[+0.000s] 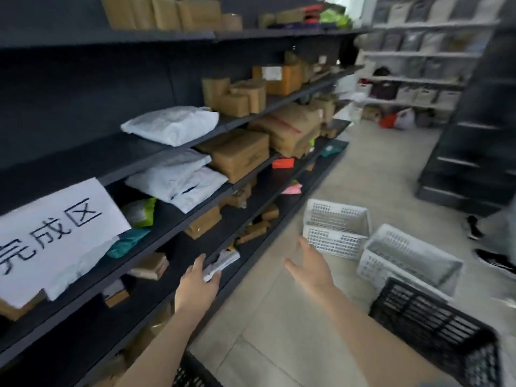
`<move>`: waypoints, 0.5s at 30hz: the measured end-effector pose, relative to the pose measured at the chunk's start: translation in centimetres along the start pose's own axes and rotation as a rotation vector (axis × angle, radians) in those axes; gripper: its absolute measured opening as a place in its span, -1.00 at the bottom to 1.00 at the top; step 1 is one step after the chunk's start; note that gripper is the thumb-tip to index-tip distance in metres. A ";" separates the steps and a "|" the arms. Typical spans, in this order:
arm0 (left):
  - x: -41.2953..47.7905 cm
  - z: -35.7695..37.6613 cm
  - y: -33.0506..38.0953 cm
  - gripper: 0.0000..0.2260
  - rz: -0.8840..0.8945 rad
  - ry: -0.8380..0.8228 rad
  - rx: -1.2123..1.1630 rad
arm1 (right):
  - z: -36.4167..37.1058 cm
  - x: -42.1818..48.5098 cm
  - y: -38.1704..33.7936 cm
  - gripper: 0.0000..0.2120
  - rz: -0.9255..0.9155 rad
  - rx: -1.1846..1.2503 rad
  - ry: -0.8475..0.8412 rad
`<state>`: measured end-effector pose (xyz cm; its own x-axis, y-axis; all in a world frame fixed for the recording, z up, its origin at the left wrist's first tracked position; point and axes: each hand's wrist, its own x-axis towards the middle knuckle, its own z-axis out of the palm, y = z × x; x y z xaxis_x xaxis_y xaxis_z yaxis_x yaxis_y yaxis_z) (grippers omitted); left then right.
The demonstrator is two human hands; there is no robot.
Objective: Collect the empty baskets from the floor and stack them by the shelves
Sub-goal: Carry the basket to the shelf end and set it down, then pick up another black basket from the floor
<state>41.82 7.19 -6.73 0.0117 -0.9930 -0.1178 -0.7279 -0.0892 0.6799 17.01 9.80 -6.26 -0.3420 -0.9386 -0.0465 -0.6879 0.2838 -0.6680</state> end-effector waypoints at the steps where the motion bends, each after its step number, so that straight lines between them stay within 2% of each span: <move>1: -0.1 1.6 2.0 -0.44 0.028 -0.011 0.003 | -2.2 -0.3 2.2 -0.31 0.026 0.007 0.011; 3: -0.3 4.0 4.9 -0.42 0.049 -0.030 -0.010 | -5.3 -0.9 5.7 -0.31 0.078 0.029 0.030; 8: -3.0 15.7 15.7 -0.40 0.162 -0.195 0.038 | -15.7 -3.9 20.2 -0.33 0.261 -0.010 0.145; 11: -3.9 22.0 20.4 -0.45 0.184 -0.285 0.040 | -19.8 -4.7 26.4 -0.33 0.367 0.005 0.179; 15: -2.7 29.7 25.8 -0.40 0.226 -0.380 0.106 | -23.5 -3.2 34.0 -0.34 0.518 0.050 0.232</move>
<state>2.66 9.84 -10.37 -0.3935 -0.8859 -0.2457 -0.7496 0.1545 0.6436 -20.30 27.05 -11.39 -0.7622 -0.6099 -0.2169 -0.3637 0.6807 -0.6359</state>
